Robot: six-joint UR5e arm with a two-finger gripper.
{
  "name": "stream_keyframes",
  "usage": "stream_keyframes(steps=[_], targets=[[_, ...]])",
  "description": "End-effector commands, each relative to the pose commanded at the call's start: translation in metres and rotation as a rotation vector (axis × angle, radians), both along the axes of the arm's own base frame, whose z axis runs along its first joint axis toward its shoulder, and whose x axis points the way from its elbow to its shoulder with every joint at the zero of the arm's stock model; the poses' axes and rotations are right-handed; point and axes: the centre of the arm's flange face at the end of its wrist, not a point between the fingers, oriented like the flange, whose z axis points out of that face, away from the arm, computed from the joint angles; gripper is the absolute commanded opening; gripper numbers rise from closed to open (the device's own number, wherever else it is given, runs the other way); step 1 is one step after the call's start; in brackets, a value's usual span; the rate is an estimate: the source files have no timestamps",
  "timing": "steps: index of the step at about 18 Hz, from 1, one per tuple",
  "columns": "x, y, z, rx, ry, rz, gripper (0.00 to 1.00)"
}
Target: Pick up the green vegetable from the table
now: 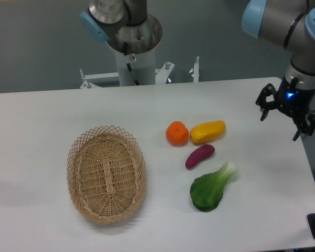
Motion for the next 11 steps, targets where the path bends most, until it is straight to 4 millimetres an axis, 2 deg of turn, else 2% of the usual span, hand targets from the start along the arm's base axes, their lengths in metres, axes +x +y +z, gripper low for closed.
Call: stream_keyframes(steps=[4,7,11], targets=[[0.001,0.001,-0.005,-0.001,0.002,-0.001,1.0],[0.004,0.002,-0.027,-0.005,-0.012,0.008,1.0],[0.012,0.033,-0.063,-0.028,-0.008,0.04,1.0]])
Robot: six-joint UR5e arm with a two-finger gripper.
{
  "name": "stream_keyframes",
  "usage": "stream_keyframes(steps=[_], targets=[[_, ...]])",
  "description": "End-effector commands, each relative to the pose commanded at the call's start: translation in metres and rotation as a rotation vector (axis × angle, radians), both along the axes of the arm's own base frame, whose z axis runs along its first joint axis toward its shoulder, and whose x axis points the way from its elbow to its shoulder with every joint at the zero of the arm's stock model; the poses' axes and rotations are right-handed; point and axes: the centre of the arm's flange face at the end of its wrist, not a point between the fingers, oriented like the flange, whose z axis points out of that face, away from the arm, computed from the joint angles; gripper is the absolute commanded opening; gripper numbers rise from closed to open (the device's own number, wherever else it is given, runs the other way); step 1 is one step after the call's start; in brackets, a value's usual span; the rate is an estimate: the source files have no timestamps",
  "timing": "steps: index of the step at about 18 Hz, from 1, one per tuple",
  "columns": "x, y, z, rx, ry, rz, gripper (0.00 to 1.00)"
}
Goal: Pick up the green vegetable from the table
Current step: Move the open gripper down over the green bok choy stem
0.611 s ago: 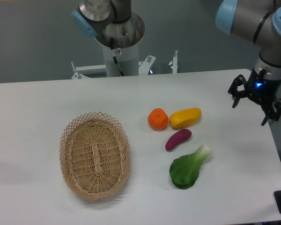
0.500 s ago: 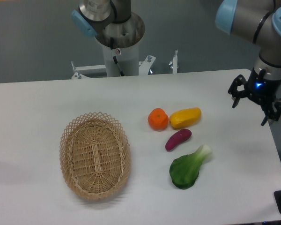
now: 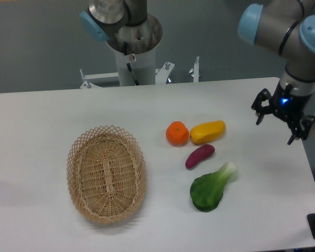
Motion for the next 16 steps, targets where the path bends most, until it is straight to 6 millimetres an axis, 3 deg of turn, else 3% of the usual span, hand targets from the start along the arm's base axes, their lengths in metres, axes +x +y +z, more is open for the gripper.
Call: stream_keyframes(steps=[5,10,14,16], targets=[[0.019,0.041,-0.048,-0.07,0.0,0.058,1.0],[0.03,0.039,-0.077,-0.065,0.001,0.07,1.0],[0.04,0.035,-0.112,-0.057,0.025,0.059,1.0],[0.042,0.035,-0.119,-0.062,0.021,0.058,1.0]])
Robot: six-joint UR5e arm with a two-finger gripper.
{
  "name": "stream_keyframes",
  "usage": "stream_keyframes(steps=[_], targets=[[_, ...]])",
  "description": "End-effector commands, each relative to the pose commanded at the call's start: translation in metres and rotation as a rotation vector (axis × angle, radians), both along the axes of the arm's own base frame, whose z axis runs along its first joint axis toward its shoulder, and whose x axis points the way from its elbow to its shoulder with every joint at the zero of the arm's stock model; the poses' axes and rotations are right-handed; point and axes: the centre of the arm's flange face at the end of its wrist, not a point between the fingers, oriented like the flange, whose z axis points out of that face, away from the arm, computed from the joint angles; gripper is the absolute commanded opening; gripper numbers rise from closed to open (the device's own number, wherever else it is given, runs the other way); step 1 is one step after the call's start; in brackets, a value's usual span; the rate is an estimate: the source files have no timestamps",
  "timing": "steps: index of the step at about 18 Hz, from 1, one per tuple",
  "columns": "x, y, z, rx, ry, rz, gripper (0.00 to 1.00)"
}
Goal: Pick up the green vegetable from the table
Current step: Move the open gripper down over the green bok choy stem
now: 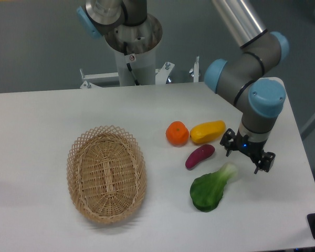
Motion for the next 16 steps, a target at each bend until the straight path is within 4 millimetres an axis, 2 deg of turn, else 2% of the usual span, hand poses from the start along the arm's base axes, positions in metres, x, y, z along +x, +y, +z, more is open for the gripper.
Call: stream_keyframes(steps=[7,9,12,13,15,16], targets=[[0.021,0.02,-0.027,-0.037,0.0,-0.028,1.0],[0.027,0.019,-0.035,-0.036,0.003,-0.031,1.0],[0.028,0.019,-0.035,-0.026,0.02,-0.032,0.99],[0.027,0.018,-0.034,-0.026,0.022,-0.03,0.88],[0.027,0.018,-0.032,-0.024,0.025,-0.043,0.54],[0.026,0.017,-0.03,-0.023,0.028,-0.042,0.48]])
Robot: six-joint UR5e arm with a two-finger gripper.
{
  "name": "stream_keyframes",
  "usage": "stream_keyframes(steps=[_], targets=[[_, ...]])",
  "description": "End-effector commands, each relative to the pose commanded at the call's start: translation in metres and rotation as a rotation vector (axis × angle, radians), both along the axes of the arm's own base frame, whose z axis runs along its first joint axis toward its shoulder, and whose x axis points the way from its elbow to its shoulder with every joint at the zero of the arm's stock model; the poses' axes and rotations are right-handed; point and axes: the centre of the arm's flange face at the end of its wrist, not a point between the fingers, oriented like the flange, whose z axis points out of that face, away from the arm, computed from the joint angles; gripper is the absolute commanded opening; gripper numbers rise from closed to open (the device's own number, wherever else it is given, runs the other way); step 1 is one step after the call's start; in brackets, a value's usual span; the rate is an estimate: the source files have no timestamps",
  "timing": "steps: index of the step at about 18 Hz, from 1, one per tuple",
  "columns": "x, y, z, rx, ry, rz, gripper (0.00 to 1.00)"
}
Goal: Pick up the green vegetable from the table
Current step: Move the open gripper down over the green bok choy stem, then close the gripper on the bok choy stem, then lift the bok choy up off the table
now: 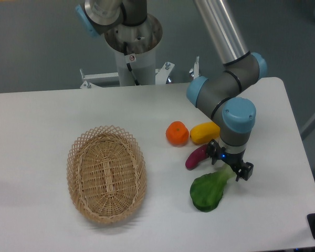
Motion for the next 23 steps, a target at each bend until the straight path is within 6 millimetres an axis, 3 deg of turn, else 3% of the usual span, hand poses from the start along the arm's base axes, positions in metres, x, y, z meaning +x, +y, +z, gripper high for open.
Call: stream_keyframes(steps=[4,9,13,17,20,23], targets=[[-0.002,0.0,0.003,0.004,0.005,0.0,0.32],[-0.009,-0.001,0.012,0.015,0.022,0.004,0.31],[-0.027,-0.007,0.062,0.081,0.065,0.016,0.31],[-0.034,-0.009,0.112,0.078,-0.001,0.012,0.3],[-0.034,-0.008,0.146,0.048,-0.062,0.013,0.3],[-0.02,-0.01,0.182,0.052,-0.083,0.005,0.3]])
